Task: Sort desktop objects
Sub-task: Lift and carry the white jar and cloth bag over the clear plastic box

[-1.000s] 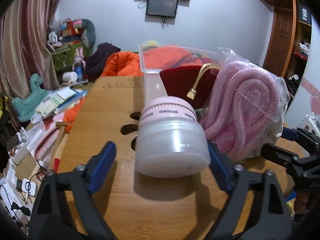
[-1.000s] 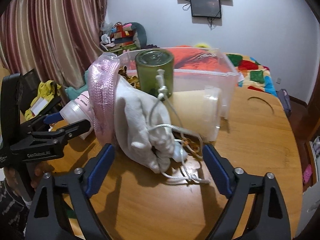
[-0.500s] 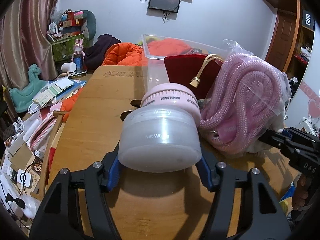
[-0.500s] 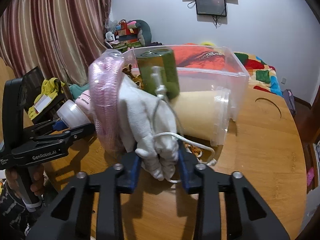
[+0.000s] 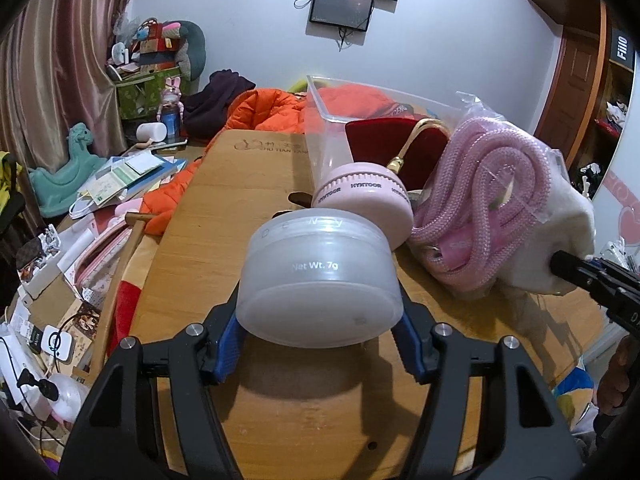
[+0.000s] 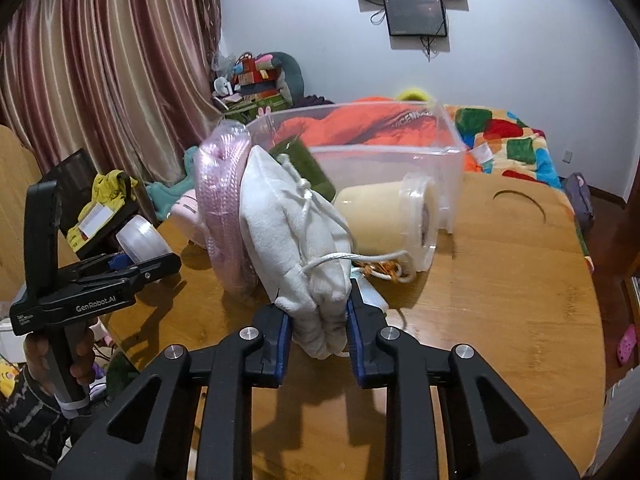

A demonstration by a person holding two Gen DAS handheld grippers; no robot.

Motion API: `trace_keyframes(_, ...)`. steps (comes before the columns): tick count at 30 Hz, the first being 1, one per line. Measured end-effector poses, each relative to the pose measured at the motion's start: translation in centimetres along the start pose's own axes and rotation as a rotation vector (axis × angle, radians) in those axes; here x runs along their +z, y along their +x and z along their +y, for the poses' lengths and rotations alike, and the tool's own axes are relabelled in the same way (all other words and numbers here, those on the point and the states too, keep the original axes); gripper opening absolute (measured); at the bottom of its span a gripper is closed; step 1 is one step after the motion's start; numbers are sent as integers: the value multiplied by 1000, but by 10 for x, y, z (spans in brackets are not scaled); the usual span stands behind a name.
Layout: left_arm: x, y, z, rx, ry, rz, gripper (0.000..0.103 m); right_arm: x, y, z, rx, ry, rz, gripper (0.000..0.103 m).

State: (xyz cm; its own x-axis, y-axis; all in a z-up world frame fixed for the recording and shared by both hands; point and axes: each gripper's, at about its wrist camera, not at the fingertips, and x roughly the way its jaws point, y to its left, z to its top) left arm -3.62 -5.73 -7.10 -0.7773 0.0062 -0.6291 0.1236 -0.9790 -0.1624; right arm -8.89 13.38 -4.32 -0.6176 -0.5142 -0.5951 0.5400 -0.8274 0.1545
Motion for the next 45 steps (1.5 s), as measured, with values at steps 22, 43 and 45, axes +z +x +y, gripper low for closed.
trace_keyframes(22, 29, -40, -20, -62, 41, -139, 64, 22, -44, -16, 105, 110, -116, 20)
trace_keyframes(43, 98, -26, -28, -138, 82, -168, 64, 71, -41, -42, 128, 200, -217, 20)
trace_keyframes(45, 106, -21, -28, -141, 85, -161, 64, 76, -36, -47, 126, 217, -220, 20)
